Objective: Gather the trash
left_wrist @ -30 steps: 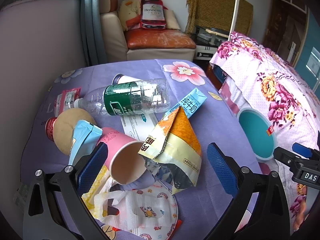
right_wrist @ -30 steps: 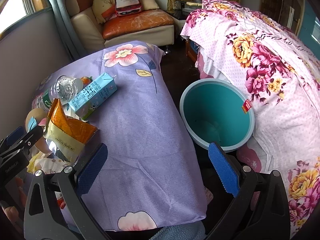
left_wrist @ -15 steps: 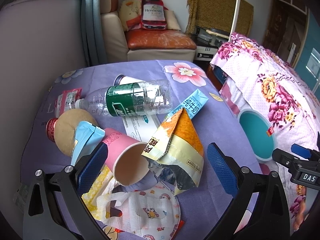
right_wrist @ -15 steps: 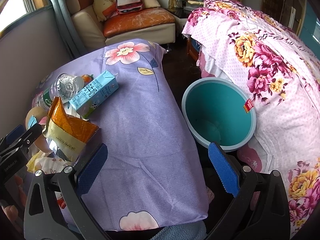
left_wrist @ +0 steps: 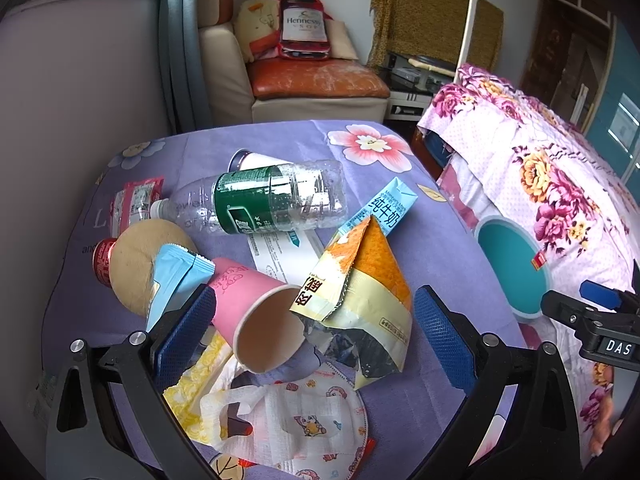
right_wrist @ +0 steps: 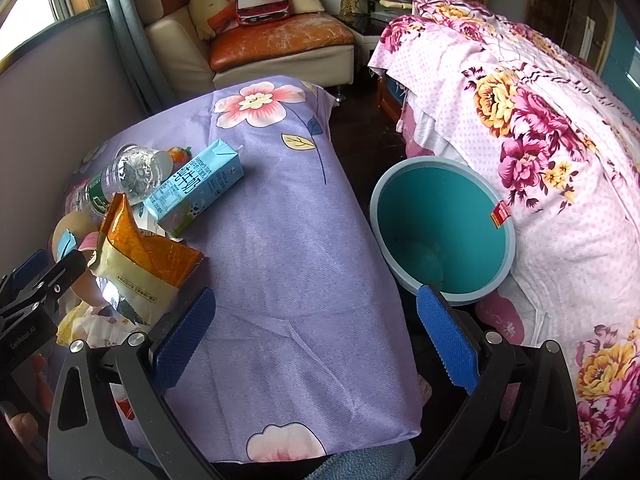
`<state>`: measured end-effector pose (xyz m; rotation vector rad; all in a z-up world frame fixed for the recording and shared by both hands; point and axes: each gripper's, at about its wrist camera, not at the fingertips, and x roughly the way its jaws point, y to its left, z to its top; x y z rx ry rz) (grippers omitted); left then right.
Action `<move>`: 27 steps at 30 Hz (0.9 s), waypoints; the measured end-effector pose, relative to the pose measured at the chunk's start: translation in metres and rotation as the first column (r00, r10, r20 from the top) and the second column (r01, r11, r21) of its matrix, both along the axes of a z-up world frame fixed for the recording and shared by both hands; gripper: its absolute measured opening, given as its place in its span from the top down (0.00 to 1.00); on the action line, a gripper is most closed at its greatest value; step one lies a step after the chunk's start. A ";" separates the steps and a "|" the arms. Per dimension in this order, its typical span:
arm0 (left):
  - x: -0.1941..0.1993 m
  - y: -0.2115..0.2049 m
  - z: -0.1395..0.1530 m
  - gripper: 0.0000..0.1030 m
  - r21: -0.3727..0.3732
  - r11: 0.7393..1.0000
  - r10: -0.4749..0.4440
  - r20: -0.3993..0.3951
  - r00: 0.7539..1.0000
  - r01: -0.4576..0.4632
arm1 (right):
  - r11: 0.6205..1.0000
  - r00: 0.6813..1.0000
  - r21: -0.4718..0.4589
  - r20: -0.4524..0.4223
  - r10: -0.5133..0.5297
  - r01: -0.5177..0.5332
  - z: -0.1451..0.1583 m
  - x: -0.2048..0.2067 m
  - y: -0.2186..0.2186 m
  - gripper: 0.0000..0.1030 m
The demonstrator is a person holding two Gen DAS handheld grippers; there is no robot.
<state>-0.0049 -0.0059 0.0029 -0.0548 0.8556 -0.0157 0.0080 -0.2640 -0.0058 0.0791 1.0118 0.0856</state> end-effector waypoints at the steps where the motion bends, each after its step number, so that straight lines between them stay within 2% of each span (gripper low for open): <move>1: -0.001 0.000 0.000 0.04 0.000 1.000 0.002 0.002 1.000 -0.002 | 1.000 1.000 -0.001 0.000 0.000 0.000 0.000 0.000 0.001 0.06; 16: 0.000 -0.002 -0.001 0.04 -0.005 1.000 -0.003 0.000 1.000 0.003 | 1.000 1.000 -0.018 -0.014 0.008 -0.008 0.003 0.002 0.012 0.06; 27: 0.000 0.004 0.003 0.04 0.006 0.999 -0.043 -0.002 0.999 0.043 | 1.000 0.999 -0.026 -0.033 0.014 -0.015 0.005 0.011 0.027 0.06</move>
